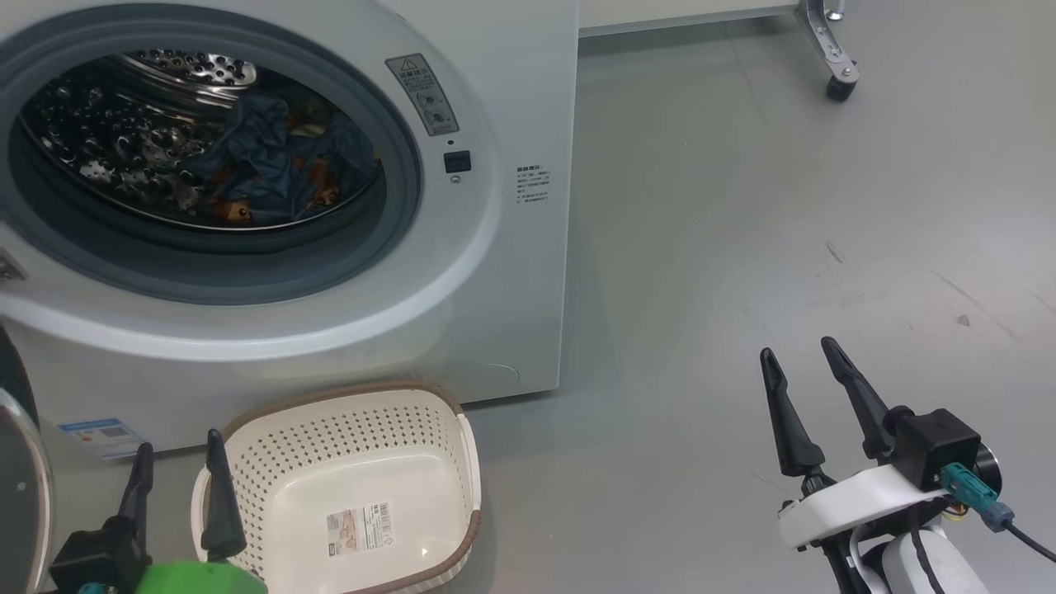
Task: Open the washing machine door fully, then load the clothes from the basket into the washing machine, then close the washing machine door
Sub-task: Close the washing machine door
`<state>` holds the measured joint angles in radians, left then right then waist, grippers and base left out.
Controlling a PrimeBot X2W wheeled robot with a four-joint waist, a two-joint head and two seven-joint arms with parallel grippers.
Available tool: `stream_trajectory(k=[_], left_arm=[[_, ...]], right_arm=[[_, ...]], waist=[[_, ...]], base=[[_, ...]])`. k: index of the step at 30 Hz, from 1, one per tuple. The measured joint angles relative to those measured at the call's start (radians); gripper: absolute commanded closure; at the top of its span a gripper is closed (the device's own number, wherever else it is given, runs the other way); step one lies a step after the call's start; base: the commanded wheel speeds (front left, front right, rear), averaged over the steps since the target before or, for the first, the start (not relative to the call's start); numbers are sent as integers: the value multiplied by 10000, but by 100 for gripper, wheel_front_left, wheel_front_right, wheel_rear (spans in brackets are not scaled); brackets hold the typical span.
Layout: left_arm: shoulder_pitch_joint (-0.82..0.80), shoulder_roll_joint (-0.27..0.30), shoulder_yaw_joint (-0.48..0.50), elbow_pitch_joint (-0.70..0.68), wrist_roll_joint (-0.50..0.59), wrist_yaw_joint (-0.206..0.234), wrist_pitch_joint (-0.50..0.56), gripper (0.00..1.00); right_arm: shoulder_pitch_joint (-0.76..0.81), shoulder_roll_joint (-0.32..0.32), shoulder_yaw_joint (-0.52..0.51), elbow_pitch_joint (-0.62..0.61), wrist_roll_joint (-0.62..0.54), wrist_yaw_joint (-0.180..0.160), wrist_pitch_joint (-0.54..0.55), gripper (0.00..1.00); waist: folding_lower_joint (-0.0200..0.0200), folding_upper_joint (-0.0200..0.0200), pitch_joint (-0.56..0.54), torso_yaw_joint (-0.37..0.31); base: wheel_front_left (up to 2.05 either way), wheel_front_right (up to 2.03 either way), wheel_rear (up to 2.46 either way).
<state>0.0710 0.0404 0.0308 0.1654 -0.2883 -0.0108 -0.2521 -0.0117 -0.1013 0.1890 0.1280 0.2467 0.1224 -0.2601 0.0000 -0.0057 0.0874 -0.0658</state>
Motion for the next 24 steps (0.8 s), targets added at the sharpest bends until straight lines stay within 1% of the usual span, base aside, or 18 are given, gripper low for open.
stream_trajectory(k=[13, 24], left_arm=[[210, 0, -104, -8, -105, 169, 0, 0], [369, 2, -65, -81, -130, 297, 0, 0]], right_arm=[[1, -111, 163, 17, -2, 0, 0, 0], [1, -71, 282, 67, 0, 0, 2, 0]], waist=[[0, 0, -266, 494], [0, 0, -415, 525]], base=[[0, 0, 0], [0, 0, 0]])
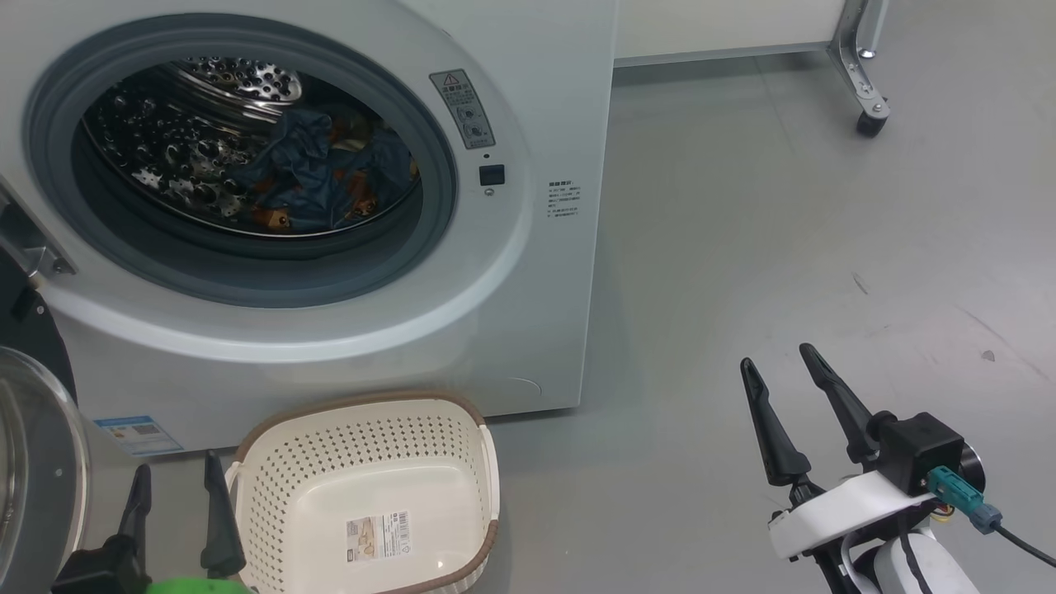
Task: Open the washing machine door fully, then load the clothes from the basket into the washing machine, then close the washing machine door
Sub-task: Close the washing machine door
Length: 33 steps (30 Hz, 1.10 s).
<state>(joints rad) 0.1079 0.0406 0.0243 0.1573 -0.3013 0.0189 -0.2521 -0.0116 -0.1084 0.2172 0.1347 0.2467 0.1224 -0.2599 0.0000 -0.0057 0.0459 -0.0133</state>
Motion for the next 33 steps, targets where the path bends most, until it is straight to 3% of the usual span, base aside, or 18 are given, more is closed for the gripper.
stream_trajectory(k=[33], left_arm=[[130, 0, -10, -100, -2, 272, 0, 0]], right_arm=[[1, -2, 2, 0, 0, 0, -2, 0]], waist=[[0, 0, 110, -5]], base=[[-9, 10, -1]])
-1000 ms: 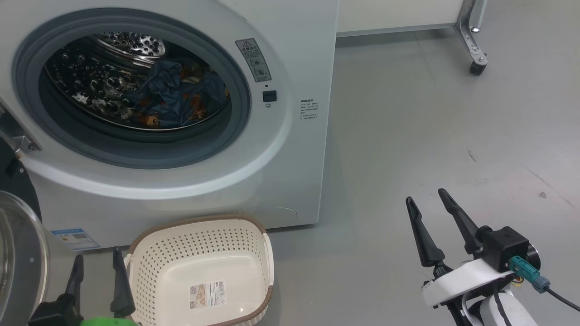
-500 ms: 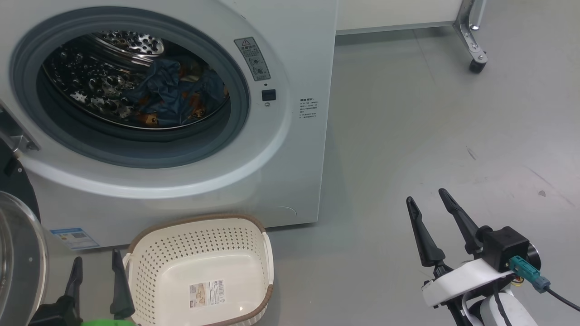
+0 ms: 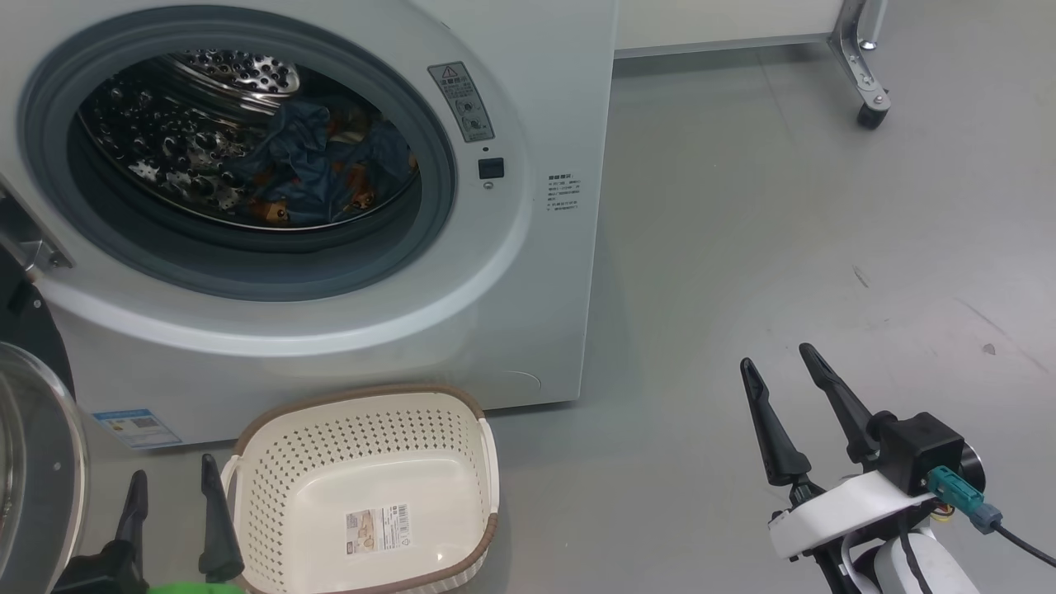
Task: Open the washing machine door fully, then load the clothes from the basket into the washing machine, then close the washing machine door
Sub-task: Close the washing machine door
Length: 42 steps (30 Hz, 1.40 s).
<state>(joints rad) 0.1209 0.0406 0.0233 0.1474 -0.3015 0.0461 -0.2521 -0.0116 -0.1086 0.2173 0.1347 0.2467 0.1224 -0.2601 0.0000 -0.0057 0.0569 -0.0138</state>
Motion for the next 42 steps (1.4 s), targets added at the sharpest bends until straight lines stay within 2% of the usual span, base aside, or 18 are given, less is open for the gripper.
stream_trajectory(k=[27, 42], left_arm=[[5, 0, -12, -59, 2, 84, 0, 0], [5, 0, -21, -56, 2, 88, 0, 0]], right_arm=[[-1, 21, 2, 0, 0, 0, 2, 0], [-2, 19, 4, 0, 0, 0, 0, 0]], waist=[[0, 0, 125, 25], [1, 0, 115, 79]], base=[[-84, 84, 0], [-36, 36, 0]])
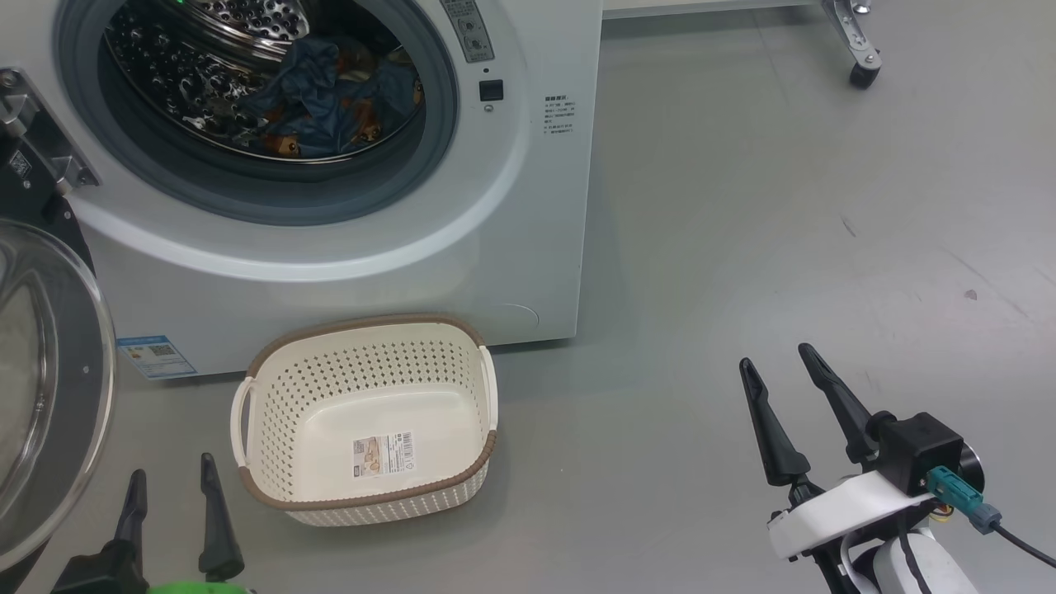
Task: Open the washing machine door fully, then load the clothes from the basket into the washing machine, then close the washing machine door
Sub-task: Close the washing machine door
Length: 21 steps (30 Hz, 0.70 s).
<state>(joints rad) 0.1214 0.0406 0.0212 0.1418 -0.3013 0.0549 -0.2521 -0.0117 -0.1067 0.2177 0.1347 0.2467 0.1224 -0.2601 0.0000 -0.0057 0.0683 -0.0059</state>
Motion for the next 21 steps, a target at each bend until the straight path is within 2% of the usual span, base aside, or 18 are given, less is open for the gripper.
stream_trajectory(k=[9, 21], left_arm=[[-2, -2, -174, 13, 10, 0, 0, 0], [-12, 2, -270, 56, 17, 44, 0, 0]], right_arm=[[1, -10, -171, 2, 2, 0, 2, 0], [12, -33, -301, 0, 2, 0, 2, 0]], waist=[[0, 0, -29, 116], [0, 0, -193, 968]], base=[[0, 0, 0], [0, 0, 0]])
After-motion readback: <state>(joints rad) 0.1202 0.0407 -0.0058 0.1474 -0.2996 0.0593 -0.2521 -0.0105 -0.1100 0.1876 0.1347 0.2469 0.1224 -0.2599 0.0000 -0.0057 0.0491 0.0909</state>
